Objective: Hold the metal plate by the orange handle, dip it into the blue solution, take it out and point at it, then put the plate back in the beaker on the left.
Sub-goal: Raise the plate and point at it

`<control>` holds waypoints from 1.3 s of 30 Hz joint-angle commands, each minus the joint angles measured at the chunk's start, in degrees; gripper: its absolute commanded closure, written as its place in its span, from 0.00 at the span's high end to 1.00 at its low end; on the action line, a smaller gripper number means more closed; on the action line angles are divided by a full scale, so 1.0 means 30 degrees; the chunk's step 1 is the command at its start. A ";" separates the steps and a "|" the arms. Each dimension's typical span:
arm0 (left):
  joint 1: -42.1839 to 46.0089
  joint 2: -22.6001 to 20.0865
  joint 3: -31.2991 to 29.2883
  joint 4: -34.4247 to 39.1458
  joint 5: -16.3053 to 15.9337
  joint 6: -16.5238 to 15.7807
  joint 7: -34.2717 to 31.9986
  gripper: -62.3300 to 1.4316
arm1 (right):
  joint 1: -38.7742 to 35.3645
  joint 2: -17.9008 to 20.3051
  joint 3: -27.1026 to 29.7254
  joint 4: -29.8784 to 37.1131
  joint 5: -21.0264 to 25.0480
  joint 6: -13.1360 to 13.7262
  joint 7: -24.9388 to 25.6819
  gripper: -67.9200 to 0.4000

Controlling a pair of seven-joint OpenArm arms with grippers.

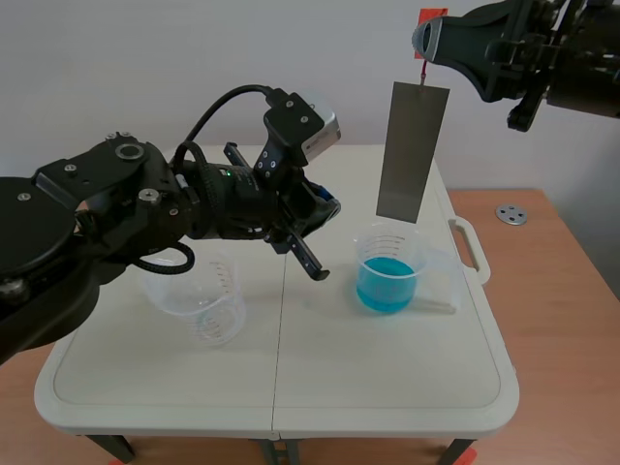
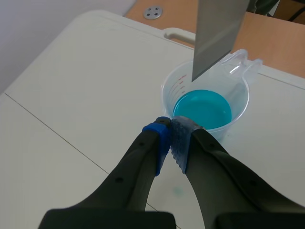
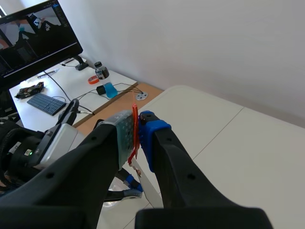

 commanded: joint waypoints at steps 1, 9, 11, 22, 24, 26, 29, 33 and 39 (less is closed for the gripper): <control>-0.0488 0.0240 -0.0036 0.0058 -0.0138 0.0036 -0.0262 0.05 | 0.0284 0.0197 0.0146 0.0430 0.0408 0.0226 0.0233 0.03; -0.1042 0.0459 -0.0036 -0.1107 -0.0131 0.0036 -0.0299 0.05 | 0.0277 0.0197 0.0146 0.0430 0.0408 0.0226 0.0226 0.03; -0.1042 0.0459 -0.0036 -0.1209 -0.0131 0.0036 -0.0291 0.05 | 0.0277 0.0197 0.0146 0.0430 0.0401 0.0226 0.0226 0.03; -0.1042 0.0459 -0.0036 -0.1217 -0.0138 -0.0882 -0.0168 0.05 | 0.0277 0.0197 0.0146 0.0430 0.0401 0.0226 0.0226 0.03; -0.1042 0.0459 -0.0036 -0.1217 -0.0138 -0.1209 -0.0168 0.05 | 0.0277 0.0197 0.0146 0.0430 0.0401 0.0226 0.0226 0.03; -0.1042 0.0459 -0.0036 -0.1217 -0.0138 -0.1209 -0.0168 0.05 | 0.0277 0.0197 0.0146 0.0430 0.0401 0.0226 0.0226 0.03; -0.1042 0.0459 -0.0036 -0.1217 -0.0138 -0.1209 -0.0182 0.05 | 0.0284 0.0197 0.0146 0.0430 0.0408 0.0226 0.0233 0.03; -0.1042 0.0459 -0.0036 -0.1217 -0.0138 -0.1209 -0.0182 0.05 | 0.0284 0.0197 0.0146 0.0430 0.0408 0.0226 0.0233 0.03; -0.1035 0.0459 -0.0036 -0.1217 -0.0138 -0.1202 -0.0189 0.05 | 0.0284 0.0197 0.0146 0.0430 0.0408 0.0226 0.0233 0.03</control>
